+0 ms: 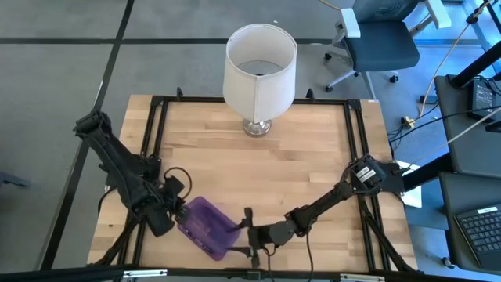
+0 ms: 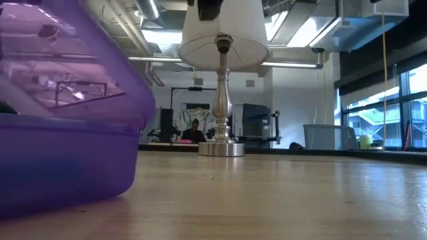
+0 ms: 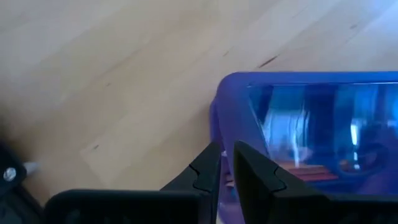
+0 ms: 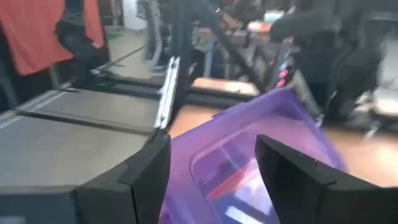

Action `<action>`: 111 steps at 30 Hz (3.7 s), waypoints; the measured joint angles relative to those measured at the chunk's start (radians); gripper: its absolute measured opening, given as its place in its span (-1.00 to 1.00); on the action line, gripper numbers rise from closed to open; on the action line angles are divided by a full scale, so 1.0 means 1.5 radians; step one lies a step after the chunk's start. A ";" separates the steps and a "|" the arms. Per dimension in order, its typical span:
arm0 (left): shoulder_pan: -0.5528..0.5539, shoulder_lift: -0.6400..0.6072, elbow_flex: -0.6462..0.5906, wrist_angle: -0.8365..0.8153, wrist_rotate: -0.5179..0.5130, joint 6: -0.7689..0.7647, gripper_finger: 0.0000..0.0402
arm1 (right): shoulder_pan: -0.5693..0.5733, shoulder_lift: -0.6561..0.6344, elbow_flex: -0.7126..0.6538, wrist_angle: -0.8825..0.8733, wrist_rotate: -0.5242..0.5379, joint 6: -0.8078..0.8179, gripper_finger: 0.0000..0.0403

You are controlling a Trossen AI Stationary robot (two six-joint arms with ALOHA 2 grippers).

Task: Pick & place school supplies into a supply box
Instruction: Close the purple supply box

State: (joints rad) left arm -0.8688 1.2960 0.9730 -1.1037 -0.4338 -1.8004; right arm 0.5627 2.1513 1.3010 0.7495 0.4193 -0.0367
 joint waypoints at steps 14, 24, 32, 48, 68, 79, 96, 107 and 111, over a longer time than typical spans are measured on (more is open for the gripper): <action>-0.014 0.078 0.000 -0.003 0.091 -0.066 -0.83 | 0.001 0.001 0.000 -0.139 -0.058 0.201 0.19; -0.013 0.200 -0.001 0.007 0.204 -0.102 -0.83 | 0.000 0.000 0.000 -0.274 -0.159 0.338 0.19; -0.013 0.242 -0.001 0.102 0.220 -0.088 -0.82 | 0.005 0.005 -0.003 -0.334 -0.170 0.370 0.18; 0.002 0.242 -0.001 0.108 0.215 -0.057 -0.82 | 0.007 0.000 -0.001 -0.356 -0.212 0.425 0.18; 0.031 0.242 0.000 0.108 0.236 -0.017 -0.81 | 0.016 0.045 -0.001 -0.249 -0.166 0.420 0.18; 0.019 0.242 0.000 0.153 0.266 -0.013 -0.81 | 0.003 0.041 -0.001 -0.316 -0.103 0.402 0.11; 0.016 0.242 0.000 0.190 0.242 -0.013 -0.85 | -0.034 0.029 -0.003 -0.378 -0.016 0.350 0.07; 0.011 0.231 0.001 0.137 0.247 -0.042 -0.84 | -0.038 -0.025 0.000 -0.494 0.051 0.339 0.07; -0.002 0.192 0.001 0.096 0.251 -0.060 -0.84 | -0.028 -0.058 0.002 -0.514 0.065 0.342 0.07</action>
State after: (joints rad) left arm -0.8712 1.5843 0.9741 -0.9602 -0.0573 -1.8910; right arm 0.5208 2.0648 1.3037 -0.0212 0.5166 0.4766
